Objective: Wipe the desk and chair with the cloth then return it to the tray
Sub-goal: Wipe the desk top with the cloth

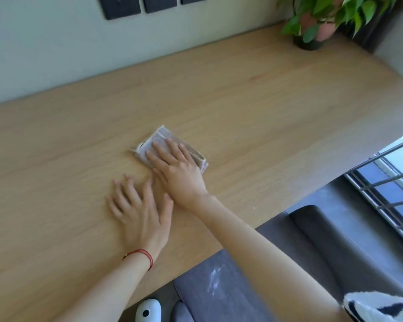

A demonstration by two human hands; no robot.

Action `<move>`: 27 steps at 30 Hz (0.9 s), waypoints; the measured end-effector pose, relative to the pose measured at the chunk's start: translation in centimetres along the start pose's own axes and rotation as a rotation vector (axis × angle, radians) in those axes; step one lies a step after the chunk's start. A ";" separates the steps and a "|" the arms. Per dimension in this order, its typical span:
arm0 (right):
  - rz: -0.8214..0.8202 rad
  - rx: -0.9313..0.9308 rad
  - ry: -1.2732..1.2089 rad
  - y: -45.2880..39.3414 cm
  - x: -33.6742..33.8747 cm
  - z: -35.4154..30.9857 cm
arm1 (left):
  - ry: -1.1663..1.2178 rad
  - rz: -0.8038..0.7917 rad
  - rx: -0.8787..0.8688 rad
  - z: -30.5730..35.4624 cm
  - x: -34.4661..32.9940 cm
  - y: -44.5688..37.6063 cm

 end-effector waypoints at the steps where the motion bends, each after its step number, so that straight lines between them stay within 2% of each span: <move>1: -0.024 0.069 0.012 1.2 0.1 0.1 | -0.004 0.005 -0.004 0.0 0.0 0.0; 2: -0.033 0.105 0.010 1.8 0.7 1.3 | -0.006 0.006 -0.007 0.0 -0.1 0.0; 4: -0.007 0.040 0.055 0.7 2.7 6.3 | -0.007 0.004 -0.004 -0.1 -0.2 -0.2; 7: 0.079 -0.300 0.075 -4.0 6.2 15.0 | -0.008 0.001 0.008 -0.1 -0.2 -0.4; 10: 0.127 -0.442 0.069 -7.7 6.1 14.4 | -0.028 -0.013 0.015 -0.1 -0.3 -0.3; 13: 0.067 -0.334 0.025 -7.9 2.8 7.7 | -0.039 -0.027 0.016 -0.1 -0.3 -0.3; 16: 0.010 -0.107 0.042 -2.5 0.6 2.0 | -0.015 -0.035 0.011 -0.1 -0.3 -0.2; 18: 0.000 0.002 0.026 2.9 0.9 1.7 | -0.008 -0.032 0.004 -0.2 -0.3 0.0; 20: -0.007 0.014 0.053 7.4 2.5 5.0 | 0.011 -0.017 0.004 -0.3 -0.2 -0.1; 22: 0.043 -0.122 0.094 8.8 5.6 12.1 | 0.027 -0.017 0.001 -0.2 -0.2 -0.1; 24: 0.111 -0.391 0.093 8.1 9.0 20.1 | 0.040 -0.013 0.001 -0.2 -0.2 -0.1; 25: 0.137 -0.504 0.092 7.6 10.1 22.6 | 0.047 -0.009 0.003 -0.1 -0.2 -0.1; 27: 0.188 -0.639 0.103 6.7 10.4 23.6 | 0.051 -0.003 0.009 -0.1 -0.3 -0.1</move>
Point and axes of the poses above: each hand's wrist, its own y-axis away from the middle knuckle, its own x-axis out of the back of the hand, z = x × y, the point moved 10 cm from there along -y, towards the middle knuckle, and after that the axes turned 8 degrees about -x, right-handed, at the moved point
